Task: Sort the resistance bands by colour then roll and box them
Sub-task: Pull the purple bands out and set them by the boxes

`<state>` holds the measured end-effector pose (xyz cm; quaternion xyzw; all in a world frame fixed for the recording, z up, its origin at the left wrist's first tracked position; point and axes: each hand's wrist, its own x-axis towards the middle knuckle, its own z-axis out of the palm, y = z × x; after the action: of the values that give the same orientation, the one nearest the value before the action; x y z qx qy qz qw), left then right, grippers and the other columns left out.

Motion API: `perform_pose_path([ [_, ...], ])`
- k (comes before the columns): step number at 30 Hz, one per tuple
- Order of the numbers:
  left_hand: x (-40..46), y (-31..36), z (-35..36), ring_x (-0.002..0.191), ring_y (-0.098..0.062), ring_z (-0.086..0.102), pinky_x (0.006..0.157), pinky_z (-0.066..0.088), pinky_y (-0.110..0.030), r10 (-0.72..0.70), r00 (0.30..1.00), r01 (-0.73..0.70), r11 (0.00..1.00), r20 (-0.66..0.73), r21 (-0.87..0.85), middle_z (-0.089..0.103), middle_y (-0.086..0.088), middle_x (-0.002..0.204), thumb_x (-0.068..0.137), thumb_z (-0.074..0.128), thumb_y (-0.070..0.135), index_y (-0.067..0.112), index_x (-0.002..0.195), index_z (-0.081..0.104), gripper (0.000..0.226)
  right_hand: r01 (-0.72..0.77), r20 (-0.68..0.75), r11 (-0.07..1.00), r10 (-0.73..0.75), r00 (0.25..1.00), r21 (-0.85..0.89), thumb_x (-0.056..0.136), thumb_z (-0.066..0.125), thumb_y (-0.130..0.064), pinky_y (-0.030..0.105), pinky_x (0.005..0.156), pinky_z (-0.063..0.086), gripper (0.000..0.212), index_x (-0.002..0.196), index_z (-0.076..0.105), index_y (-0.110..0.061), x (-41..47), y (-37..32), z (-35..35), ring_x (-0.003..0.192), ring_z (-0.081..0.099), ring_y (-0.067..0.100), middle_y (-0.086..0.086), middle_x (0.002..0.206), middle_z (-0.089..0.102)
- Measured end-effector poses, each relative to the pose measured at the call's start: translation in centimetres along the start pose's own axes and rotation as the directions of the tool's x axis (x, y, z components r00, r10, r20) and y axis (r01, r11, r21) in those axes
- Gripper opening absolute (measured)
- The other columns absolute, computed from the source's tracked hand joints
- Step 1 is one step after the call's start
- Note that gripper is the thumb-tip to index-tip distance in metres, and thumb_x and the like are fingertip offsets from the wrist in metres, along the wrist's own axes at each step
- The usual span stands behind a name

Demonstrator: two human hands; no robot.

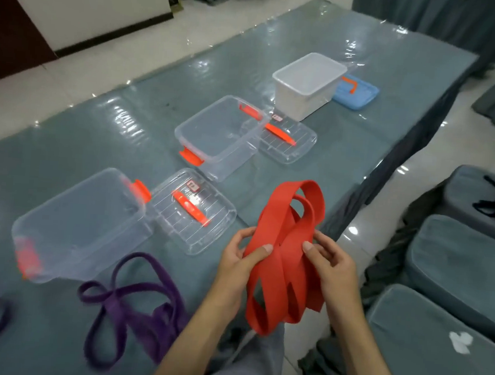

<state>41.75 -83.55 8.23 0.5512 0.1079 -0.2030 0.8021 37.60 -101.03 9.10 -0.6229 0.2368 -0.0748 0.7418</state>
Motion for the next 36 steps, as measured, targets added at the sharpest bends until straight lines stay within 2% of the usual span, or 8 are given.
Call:
perform_pose_path([
  [6,11.1,2.0,5.7,0.091,-0.023,0.078,0.075,0.061,-0.029,-0.009,0.999,0.005,0.997,-0.042,-0.081,0.080,-0.014,0.109,0.083,0.083,0.017,0.020,0.121,0.067,0.042,0.006,0.032,0.997,-0.004,0.999,-0.082,0.095,0.076,-0.015,0.017,0.072,0.058,0.024,0.109,0.080,-0.033,13.0,-3.4,-1.0,0.082,0.075,0.009,0.000,0.093,0.080],
  [9,16.8,3.6,8.7,0.091,-0.022,0.078,0.075,0.062,-0.029,-0.005,0.999,0.000,0.995,-0.047,-0.098,0.080,-0.013,0.109,0.083,0.082,0.019,0.020,0.123,0.066,0.043,0.022,0.069,0.988,-0.012,0.998,-0.156,0.095,0.076,-0.013,0.018,0.067,0.059,0.032,0.125,0.074,-0.023,19.5,-6.2,-1.5,0.073,0.073,0.009,0.000,0.092,0.076],
  [15,25.8,5.9,14.1,0.091,-0.019,0.078,0.077,0.062,-0.029,0.040,0.998,-0.044,0.996,-0.055,-0.076,0.081,-0.011,0.108,0.097,0.070,0.002,0.017,0.127,0.062,0.034,0.058,0.183,0.961,-0.008,0.983,-0.271,0.092,0.077,-0.001,0.020,0.055,0.056,0.050,0.135,0.065,-0.022,29.6,-10.2,-2.8,0.061,0.071,0.008,-0.017,0.086,0.072],
  [22,34.1,5.6,19.7,0.094,-0.020,0.072,0.085,0.060,-0.032,0.010,0.991,-0.016,0.999,-0.135,-0.043,0.078,-0.008,0.109,0.098,0.064,-0.005,0.019,0.122,0.063,0.035,0.068,0.263,0.910,0.046,0.964,-0.408,0.093,0.074,0.003,0.028,0.062,0.061,0.053,0.141,0.062,-0.017,41.2,-11.6,-5.6,0.068,0.072,0.011,-0.018,0.086,0.070],
  [29,43.0,3.6,27.3,0.066,-0.012,0.067,0.060,0.056,-0.026,-0.052,0.965,0.053,0.999,-0.256,-0.005,0.073,-0.011,0.096,0.098,0.060,-0.006,0.016,0.129,0.058,0.038,0.103,0.367,0.865,0.099,0.925,-0.492,0.089,0.078,0.004,0.042,0.087,0.059,0.050,0.136,0.067,-0.008,54.3,-12.7,-10.3,0.084,0.068,0.018,-0.010,0.091,0.073],
  [31,45.6,3.4,30.3,0.066,-0.015,0.063,0.059,0.054,-0.025,-0.062,0.949,0.068,0.998,-0.310,0.010,0.070,-0.016,0.100,0.098,0.061,-0.007,0.010,0.133,0.057,0.039,0.141,0.401,0.833,0.103,0.910,-0.535,0.087,0.080,0.004,0.034,0.092,0.056,0.049,0.133,0.068,-0.007,58.3,-13.8,-11.9,0.091,0.066,0.017,0.000,0.098,0.072],
  [33,47.8,3.1,33.2,0.071,-0.020,0.061,0.060,0.053,-0.029,-0.081,0.926,0.089,0.996,-0.369,0.004,0.068,-0.020,0.104,0.097,0.063,-0.007,0.007,0.136,0.056,0.042,0.205,0.448,0.783,0.103,0.888,-0.587,0.085,0.081,0.004,0.012,0.083,0.052,0.047,0.130,0.070,-0.008,62.0,-14.7,-13.6,0.089,0.064,0.014,0.003,0.098,0.072],
  [36,51.2,2.1,36.6,0.071,-0.020,0.067,0.063,0.056,-0.030,-0.120,0.899,0.099,0.993,-0.421,-0.070,0.074,-0.015,0.101,0.097,0.066,-0.002,0.016,0.131,0.059,0.039,0.241,0.527,0.754,0.160,0.834,-0.611,0.084,0.082,0.005,0.003,0.076,0.048,0.048,0.125,0.068,-0.015,67.0,-15.4,-15.2,0.083,0.066,-0.005,-0.008,0.094,0.072],
])
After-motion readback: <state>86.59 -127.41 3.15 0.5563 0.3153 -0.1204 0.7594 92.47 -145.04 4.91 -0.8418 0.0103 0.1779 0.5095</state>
